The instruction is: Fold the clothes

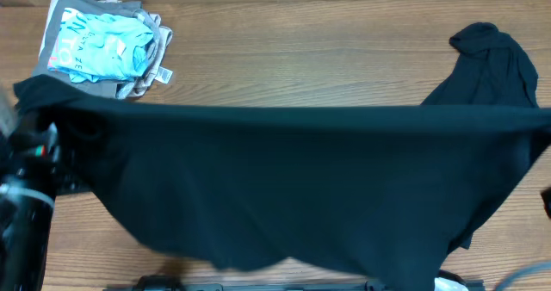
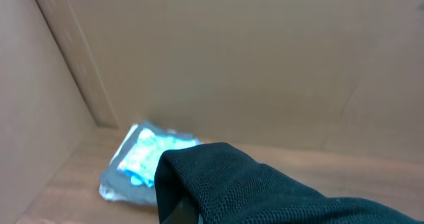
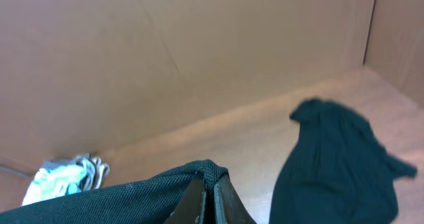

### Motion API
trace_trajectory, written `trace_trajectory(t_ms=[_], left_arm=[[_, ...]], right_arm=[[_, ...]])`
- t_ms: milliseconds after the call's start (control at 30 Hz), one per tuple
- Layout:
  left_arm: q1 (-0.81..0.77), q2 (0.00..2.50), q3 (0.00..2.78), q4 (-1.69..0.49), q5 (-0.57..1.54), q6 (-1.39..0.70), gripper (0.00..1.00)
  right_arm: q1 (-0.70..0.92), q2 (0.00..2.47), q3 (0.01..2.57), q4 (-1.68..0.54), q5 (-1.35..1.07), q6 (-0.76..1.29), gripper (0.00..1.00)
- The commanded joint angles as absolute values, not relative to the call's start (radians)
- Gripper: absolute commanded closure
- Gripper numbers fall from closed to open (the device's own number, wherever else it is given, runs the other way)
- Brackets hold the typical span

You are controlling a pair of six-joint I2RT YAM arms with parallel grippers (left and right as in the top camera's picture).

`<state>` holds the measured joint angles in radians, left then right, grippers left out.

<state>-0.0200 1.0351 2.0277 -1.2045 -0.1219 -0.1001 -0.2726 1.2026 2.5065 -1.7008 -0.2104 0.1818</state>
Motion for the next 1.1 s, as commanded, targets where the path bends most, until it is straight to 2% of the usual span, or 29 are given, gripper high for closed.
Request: trace_trajectory(t_ms=[0,267,467,667,900,1033,1067], left_arm=[[-0.014,1.133,2.022,-1.216,-0.198,-0.090,0.96],[-0.014,1.415,2.022,-1.295,-0.185,-0.091,0.96],[-0.014,1.650,2.022,-1.282,-0.183,-0.090,0.96],[-0.015,1.876,2.022,-1.136,-0.141,-0.089,0.96],[-0.027,2.115,2.022,-0.835,-0.018,-0.093,0.95],[-0.048,2.236,2.022,-0.647,0.021,-0.093,0.55],[-0.053,2.250,2.022,-0.623,0.021,-0.093,0.38]], right_arm=[[-0.284,1.265,2.415,-1.694,-0.159,0.174,0.96],[-0.283,1.427,2.203,-1.680,-0.189,0.142,0.96],[-0.247,1.586,2.040,-1.554,-0.188,0.125,0.96],[-0.199,1.763,1.932,-1.310,-0.189,0.126,0.96],[-0.146,2.004,1.931,-1.014,-0.189,0.126,0.94],[-0.110,2.114,1.931,-0.841,-0.188,0.126,0.68],[-0.104,2.127,1.931,-0.816,-0.189,0.126,0.59]])
